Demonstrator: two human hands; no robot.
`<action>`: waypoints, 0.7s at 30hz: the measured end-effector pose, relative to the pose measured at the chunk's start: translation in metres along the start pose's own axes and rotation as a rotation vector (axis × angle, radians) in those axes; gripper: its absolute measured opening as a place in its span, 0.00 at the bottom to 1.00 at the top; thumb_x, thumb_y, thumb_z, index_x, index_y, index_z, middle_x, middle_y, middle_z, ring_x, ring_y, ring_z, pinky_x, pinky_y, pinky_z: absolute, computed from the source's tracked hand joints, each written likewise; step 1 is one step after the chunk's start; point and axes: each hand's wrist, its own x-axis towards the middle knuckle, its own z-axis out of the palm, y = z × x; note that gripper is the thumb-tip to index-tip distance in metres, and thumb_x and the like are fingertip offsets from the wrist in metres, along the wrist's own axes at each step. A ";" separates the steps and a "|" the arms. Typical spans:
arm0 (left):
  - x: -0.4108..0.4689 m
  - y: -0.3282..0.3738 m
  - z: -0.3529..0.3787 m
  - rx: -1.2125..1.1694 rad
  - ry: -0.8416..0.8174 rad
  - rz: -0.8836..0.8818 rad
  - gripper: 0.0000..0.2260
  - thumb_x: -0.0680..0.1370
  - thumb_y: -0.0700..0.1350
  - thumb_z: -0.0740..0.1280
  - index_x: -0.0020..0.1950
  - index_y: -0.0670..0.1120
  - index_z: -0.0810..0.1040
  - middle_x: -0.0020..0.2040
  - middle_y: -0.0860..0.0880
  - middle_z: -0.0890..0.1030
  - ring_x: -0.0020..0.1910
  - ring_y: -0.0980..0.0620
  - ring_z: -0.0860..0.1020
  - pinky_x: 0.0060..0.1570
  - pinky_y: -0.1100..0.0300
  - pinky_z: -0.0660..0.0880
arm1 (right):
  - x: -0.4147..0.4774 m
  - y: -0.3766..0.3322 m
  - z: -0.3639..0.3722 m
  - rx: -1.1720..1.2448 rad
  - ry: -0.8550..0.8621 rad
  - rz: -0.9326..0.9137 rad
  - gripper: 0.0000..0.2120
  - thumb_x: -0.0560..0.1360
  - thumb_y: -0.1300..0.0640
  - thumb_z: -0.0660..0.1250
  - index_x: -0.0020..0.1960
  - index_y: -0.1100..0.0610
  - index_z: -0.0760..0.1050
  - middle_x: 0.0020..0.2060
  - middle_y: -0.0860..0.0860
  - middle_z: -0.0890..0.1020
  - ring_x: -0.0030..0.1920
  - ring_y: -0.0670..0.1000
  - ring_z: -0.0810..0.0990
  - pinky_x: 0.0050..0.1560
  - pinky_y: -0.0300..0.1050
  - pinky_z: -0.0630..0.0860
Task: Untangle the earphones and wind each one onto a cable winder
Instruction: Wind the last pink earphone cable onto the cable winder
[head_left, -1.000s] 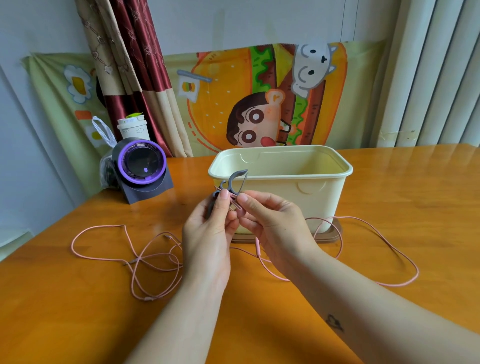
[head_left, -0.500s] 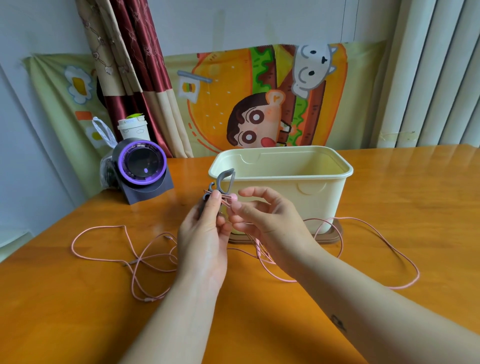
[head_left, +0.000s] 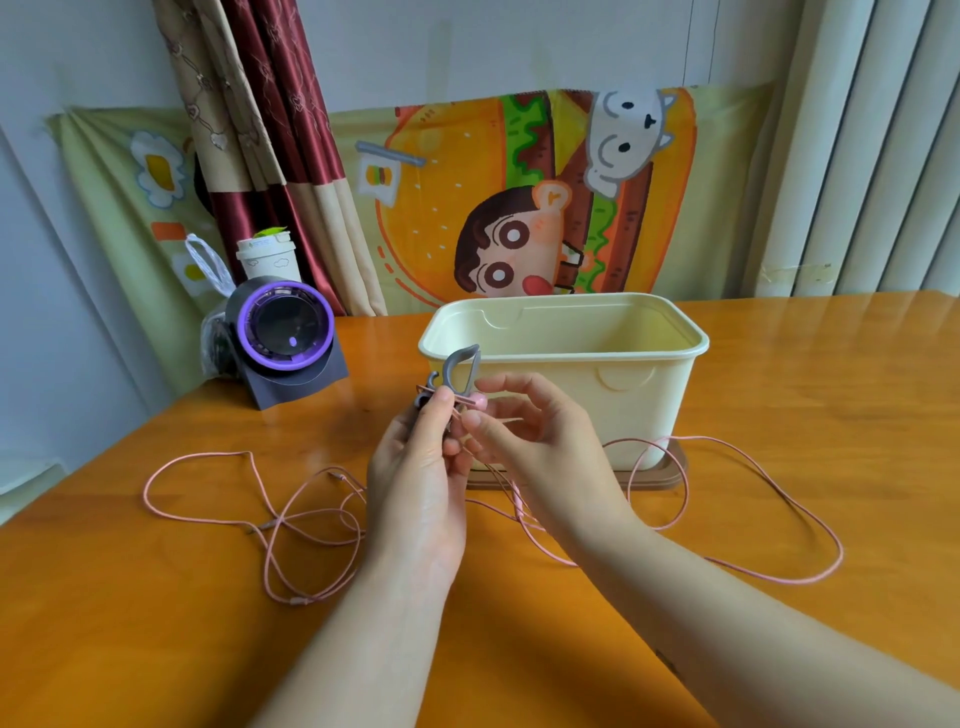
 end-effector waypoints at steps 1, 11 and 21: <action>0.000 0.000 0.000 -0.006 0.007 0.001 0.03 0.78 0.41 0.67 0.47 0.42 0.80 0.34 0.51 0.80 0.28 0.60 0.69 0.33 0.68 0.70 | -0.001 0.001 0.000 -0.059 0.005 -0.053 0.07 0.74 0.62 0.70 0.50 0.55 0.78 0.41 0.51 0.83 0.39 0.47 0.83 0.42 0.40 0.80; 0.001 -0.002 0.000 0.067 -0.105 0.116 0.05 0.77 0.41 0.67 0.42 0.41 0.76 0.28 0.54 0.75 0.27 0.61 0.71 0.34 0.70 0.72 | 0.003 -0.003 -0.007 -0.142 -0.008 -0.137 0.10 0.75 0.65 0.68 0.43 0.50 0.80 0.36 0.46 0.85 0.39 0.42 0.82 0.44 0.34 0.77; 0.000 0.005 -0.007 0.287 -0.200 0.196 0.08 0.70 0.50 0.69 0.43 0.46 0.79 0.29 0.55 0.76 0.30 0.60 0.72 0.39 0.65 0.73 | 0.015 -0.009 -0.026 -0.309 -0.184 -0.228 0.09 0.75 0.65 0.68 0.44 0.51 0.80 0.39 0.47 0.85 0.43 0.45 0.83 0.49 0.38 0.78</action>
